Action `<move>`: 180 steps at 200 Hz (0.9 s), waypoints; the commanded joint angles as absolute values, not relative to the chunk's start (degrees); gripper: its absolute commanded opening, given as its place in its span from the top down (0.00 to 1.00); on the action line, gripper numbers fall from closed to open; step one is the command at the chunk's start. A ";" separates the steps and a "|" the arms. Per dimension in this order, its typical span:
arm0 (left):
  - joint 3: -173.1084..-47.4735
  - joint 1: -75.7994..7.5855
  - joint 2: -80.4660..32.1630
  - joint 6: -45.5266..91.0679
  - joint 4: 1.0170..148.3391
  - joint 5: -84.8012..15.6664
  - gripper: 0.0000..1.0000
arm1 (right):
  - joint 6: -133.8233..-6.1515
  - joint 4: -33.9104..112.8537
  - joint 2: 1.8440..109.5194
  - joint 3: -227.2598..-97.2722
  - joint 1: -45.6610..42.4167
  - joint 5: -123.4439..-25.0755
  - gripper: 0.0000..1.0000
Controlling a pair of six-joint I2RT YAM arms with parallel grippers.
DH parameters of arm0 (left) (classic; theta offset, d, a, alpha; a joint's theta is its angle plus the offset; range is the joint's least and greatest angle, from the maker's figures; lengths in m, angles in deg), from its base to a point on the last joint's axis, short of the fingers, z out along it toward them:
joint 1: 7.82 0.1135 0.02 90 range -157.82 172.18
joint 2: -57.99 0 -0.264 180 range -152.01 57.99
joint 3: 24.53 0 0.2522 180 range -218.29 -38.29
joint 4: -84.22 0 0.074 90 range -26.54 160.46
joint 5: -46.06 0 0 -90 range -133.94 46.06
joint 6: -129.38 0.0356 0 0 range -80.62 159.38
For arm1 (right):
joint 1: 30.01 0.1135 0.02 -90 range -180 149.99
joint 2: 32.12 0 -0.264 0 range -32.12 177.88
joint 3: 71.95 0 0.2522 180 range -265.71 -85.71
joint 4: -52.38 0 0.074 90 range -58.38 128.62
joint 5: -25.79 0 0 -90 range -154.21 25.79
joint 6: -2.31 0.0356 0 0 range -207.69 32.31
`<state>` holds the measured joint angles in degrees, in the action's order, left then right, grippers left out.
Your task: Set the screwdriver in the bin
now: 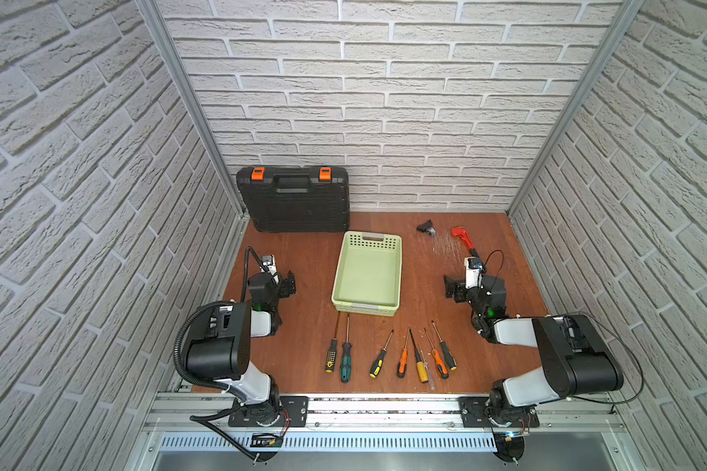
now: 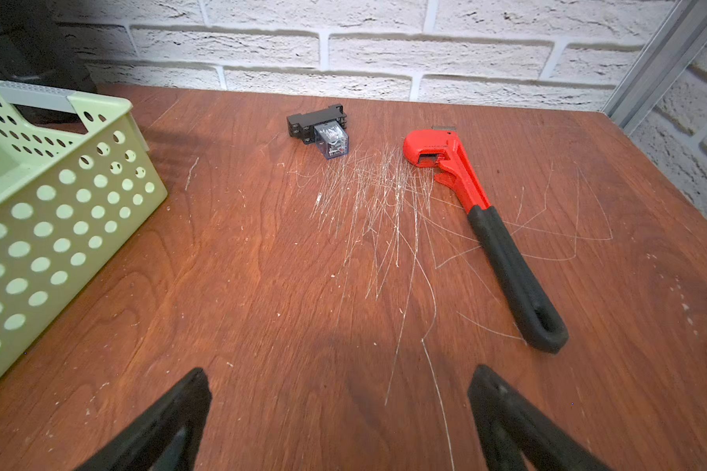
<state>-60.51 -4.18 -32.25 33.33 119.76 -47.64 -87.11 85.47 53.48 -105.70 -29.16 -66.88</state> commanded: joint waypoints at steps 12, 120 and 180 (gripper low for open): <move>-60.49 -3.87 -32.10 33.84 122.96 -47.16 0.02 | -87.57 85.99 52.39 -106.61 -29.04 -67.19 0.01; -60.44 -3.03 -32.10 33.17 123.03 -45.64 0.02 | -87.55 85.97 52.34 -106.64 -29.04 -67.20 0.01; -60.53 -3.14 -32.09 33.22 122.86 -45.95 0.02 | -86.85 84.68 51.90 -106.98 -29.06 -66.67 0.01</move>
<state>-60.51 -3.33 -32.25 33.22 119.76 -46.20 -87.06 85.10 53.48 -105.79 -29.16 -66.86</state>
